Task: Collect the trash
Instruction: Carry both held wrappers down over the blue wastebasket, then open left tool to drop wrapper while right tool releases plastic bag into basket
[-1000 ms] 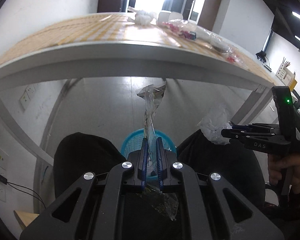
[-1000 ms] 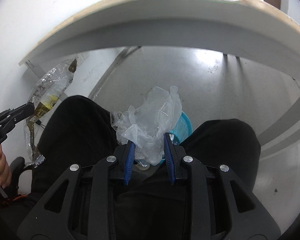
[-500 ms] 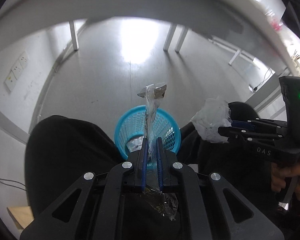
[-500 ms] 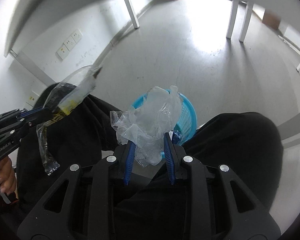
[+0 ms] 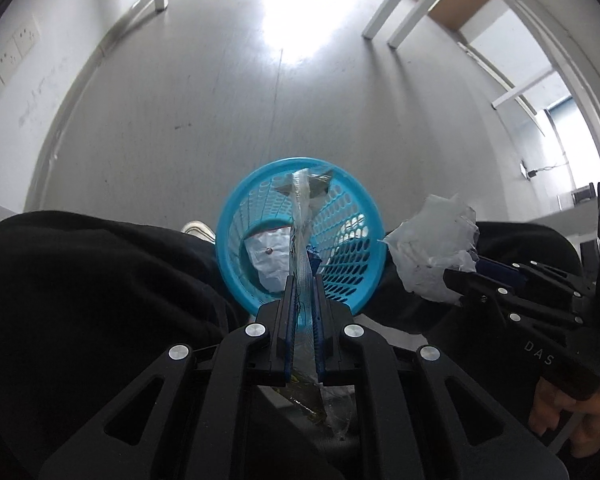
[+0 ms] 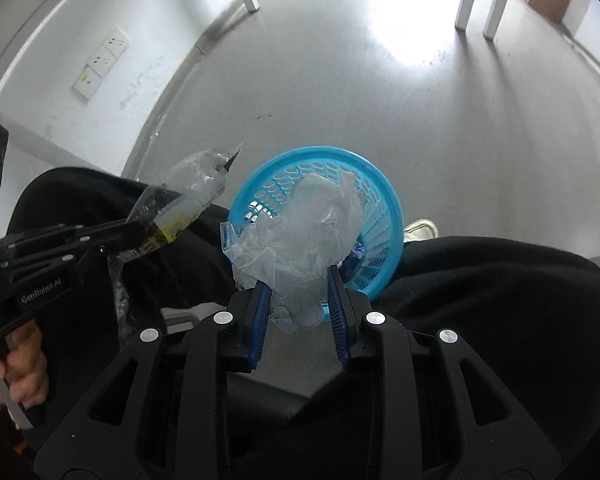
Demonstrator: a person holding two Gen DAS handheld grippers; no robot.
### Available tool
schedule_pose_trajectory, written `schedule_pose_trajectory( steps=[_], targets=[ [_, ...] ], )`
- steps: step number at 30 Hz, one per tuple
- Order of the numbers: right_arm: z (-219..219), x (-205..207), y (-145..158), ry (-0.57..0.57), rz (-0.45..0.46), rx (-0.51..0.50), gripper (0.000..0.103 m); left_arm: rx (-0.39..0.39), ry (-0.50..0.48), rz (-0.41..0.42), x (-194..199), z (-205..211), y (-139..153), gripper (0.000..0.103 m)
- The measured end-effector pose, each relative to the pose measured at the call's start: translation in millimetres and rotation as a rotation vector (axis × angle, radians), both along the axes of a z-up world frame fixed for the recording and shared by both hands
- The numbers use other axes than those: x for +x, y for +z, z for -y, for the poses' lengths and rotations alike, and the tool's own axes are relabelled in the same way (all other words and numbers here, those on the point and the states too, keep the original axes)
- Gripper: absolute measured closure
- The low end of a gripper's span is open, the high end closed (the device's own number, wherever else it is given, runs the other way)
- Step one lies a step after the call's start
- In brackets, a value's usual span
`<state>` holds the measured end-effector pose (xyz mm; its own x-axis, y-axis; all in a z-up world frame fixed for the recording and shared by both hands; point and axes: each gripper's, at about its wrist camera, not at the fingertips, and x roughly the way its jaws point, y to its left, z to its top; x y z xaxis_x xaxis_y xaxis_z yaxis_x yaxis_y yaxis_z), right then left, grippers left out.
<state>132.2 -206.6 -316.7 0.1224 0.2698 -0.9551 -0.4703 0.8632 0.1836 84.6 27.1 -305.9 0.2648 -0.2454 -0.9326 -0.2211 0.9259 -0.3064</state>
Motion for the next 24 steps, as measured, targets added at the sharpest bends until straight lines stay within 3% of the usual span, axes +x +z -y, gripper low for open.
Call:
schedule_pose_trajectory(
  steps=[15,24],
  targets=[
    [-13.2,70.6,-89.7,-0.082,-0.215,-0.086,0.077,-0.095,0.076,-0.177,64.3,-9.1,-75.5,0.096],
    [-14.6,103.3,-154.3,-0.144,-0.355,-0.134,0.077,-0.096,0.101,-0.314,94.6,-10.6,-125.6,0.096]
  ],
)
